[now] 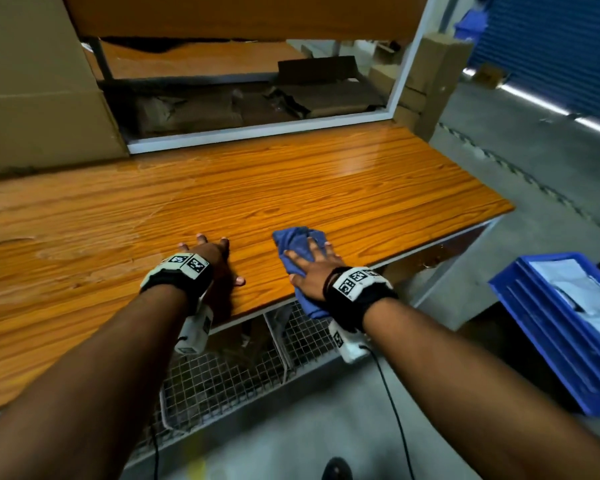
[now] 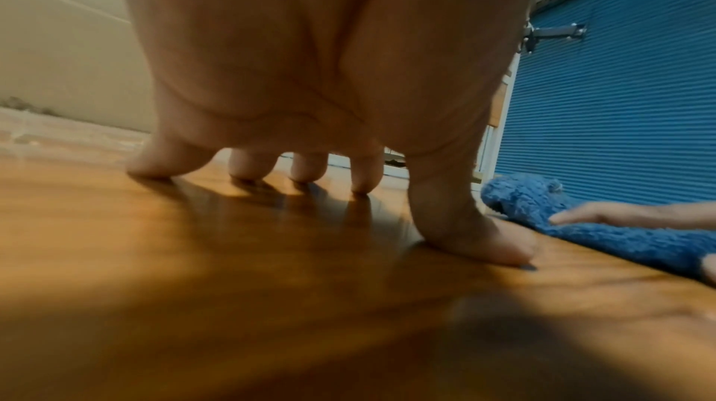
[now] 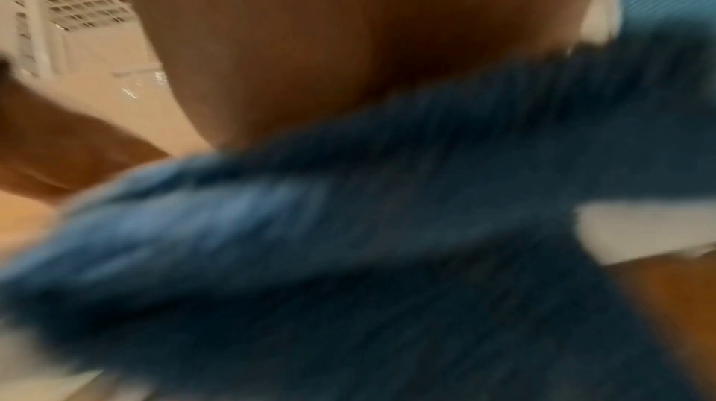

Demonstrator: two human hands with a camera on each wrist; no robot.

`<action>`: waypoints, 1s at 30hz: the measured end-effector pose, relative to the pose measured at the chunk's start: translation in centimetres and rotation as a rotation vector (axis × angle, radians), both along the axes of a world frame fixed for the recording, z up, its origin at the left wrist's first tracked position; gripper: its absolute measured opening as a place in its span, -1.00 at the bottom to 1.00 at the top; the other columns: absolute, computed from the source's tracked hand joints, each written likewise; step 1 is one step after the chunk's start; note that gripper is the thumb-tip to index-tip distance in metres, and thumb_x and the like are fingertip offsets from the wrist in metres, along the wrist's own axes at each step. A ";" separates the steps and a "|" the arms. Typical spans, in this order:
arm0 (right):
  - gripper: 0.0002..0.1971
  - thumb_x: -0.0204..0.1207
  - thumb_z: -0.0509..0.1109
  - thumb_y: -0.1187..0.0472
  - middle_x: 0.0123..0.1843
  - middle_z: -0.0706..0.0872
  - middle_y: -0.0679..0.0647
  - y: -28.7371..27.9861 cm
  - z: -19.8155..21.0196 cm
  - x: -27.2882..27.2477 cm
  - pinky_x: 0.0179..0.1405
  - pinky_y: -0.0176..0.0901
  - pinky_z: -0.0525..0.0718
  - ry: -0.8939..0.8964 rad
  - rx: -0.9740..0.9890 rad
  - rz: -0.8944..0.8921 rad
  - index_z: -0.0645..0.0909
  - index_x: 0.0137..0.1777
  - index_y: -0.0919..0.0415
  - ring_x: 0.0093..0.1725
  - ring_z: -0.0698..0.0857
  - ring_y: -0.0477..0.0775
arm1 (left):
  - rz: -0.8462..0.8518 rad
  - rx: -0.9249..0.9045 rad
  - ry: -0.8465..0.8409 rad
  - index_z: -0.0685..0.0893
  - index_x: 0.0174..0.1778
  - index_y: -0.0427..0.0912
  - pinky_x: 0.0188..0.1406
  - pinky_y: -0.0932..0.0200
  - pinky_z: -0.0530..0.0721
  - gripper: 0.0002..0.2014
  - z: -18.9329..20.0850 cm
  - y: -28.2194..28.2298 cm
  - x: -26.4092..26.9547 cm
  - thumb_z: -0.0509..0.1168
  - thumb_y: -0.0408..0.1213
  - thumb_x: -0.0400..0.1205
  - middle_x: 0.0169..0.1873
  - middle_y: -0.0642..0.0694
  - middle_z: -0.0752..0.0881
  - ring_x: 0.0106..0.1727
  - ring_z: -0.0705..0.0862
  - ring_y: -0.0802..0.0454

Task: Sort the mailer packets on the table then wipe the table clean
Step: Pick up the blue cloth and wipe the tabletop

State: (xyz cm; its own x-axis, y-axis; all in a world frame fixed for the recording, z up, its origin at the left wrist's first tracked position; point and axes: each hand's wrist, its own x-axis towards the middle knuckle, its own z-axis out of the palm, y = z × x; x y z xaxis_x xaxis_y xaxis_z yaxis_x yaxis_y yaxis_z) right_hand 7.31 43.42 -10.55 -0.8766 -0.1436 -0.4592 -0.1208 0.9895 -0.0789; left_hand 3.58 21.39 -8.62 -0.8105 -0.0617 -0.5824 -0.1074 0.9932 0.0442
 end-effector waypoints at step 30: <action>-0.39 0.66 -0.07 -0.32 0.69 -0.41 0.06 10.6 0.0 -1.8 0.61 0.32 -0.25 -0.039 0.040 -0.004 -0.23 0.63 -0.37 0.65 -0.33 0.37 | -0.009 0.038 0.109 0.00 0.69 0.03 0.55 -0.49 -0.10 0.10 -1.3 13.5 -2.9 0.35 0.43 0.34 0.64 -0.42 -0.14 0.64 -0.18 -0.47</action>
State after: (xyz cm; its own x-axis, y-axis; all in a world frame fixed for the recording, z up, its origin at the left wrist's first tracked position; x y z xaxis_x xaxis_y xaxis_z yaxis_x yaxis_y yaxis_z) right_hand 5.52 54.07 -10.56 -0.8585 -0.1210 -0.4983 -0.1144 0.9925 -0.0438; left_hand 0.72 34.88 -9.95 -0.8698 -0.0336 -0.4923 -0.0911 0.9915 0.0933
